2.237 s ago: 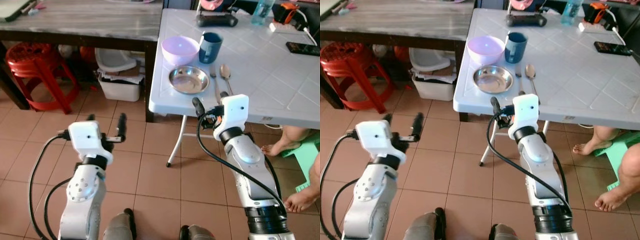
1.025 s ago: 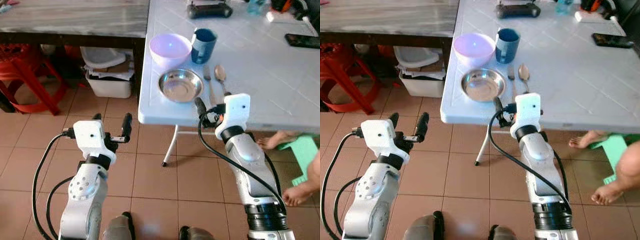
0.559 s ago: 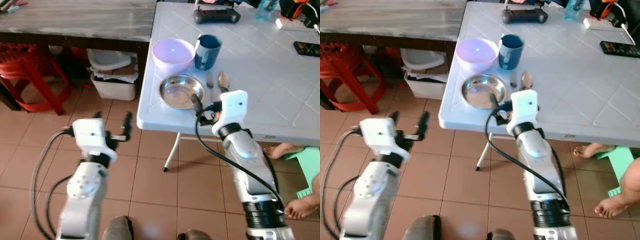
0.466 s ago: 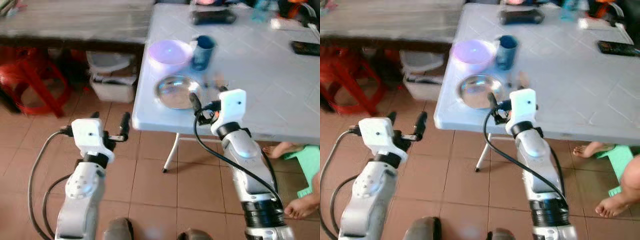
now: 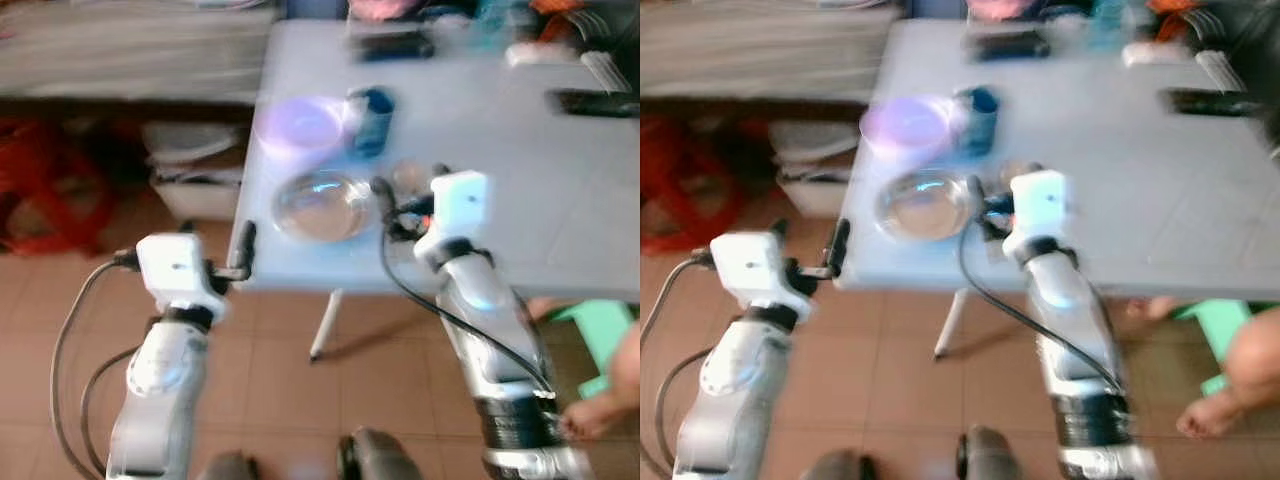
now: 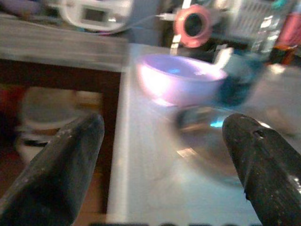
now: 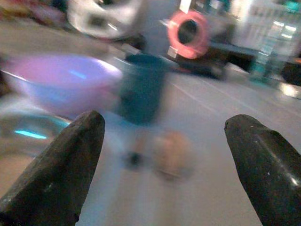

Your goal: Setting the table

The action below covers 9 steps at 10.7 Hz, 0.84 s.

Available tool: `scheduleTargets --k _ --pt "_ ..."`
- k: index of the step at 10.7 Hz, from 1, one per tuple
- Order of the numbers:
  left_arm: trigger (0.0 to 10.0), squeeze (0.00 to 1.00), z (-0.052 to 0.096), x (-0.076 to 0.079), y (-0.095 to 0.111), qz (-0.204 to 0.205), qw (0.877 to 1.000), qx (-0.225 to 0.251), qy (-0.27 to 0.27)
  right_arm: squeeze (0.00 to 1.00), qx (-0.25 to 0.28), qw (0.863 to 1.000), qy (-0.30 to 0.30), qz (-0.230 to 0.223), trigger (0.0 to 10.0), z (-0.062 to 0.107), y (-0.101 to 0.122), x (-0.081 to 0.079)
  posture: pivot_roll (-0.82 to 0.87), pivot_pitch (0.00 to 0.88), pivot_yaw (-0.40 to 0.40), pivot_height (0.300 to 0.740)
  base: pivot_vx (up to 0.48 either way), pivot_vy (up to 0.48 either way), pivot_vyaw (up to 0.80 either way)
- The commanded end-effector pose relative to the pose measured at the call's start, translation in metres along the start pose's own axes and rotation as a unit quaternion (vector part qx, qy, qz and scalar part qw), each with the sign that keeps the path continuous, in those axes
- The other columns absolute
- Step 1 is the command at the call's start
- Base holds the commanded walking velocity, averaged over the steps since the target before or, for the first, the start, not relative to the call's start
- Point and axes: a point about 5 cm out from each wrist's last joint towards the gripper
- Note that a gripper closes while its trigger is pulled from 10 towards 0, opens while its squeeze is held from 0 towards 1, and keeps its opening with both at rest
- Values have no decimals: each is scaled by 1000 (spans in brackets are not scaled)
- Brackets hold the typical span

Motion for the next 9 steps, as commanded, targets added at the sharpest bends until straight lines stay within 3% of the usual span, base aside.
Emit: scheduleTargets --k 1,2,4,5,6,8,9 --pt "10000 0 3 -11 5 -27 999 7 23 0 14 1000 5 -4 10000 -2 6 -7 50 187 -15 740 0 0 0" --pt "10000 0 6 -17 10 -67 997 17 36 0 9 1000 6 -11 10000 -1 4 -7 54 190 -15 740 0 0 0" --pt "10000 0 14 -26 5 -87 995 -3 39 0 -13 999 9 -42 10000 -5 2 -10 62 200 -13 740 0 0 0" --pt "10000 0 17 -26 3 -84 996 -14 16 0 -18 998 13 -52 10000 -10 4 -10 64 207 -12 740 0 0 0" --pt "10000 0 23 -23 4 -118 993 -14 -26 0 -28 997 26 -64 10000 -17 2 -10 70 216 -9 740 0 0 0" --pt "10000 0 26 -26 4 -132 991 -20 -24 0 -69 991 42 -107 10000 -24 -5 -11 82 233 -5 740 0 0 0" --pt "10000 0 27 -27 5 -135 990 -22 -27 1000 -68 989 59 -120 10000 -24 -4 -15 84 237 -5 740 0 0 0"
Point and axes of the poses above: a point about 5 cm out from each wrist's last joint towards the gripper, its own z axis pointing back from the gripper into the wrist, its own y axis along the axis of the wrist's last joint, x = y × z, and after that the axes turned 1 degree about -z, right-handed
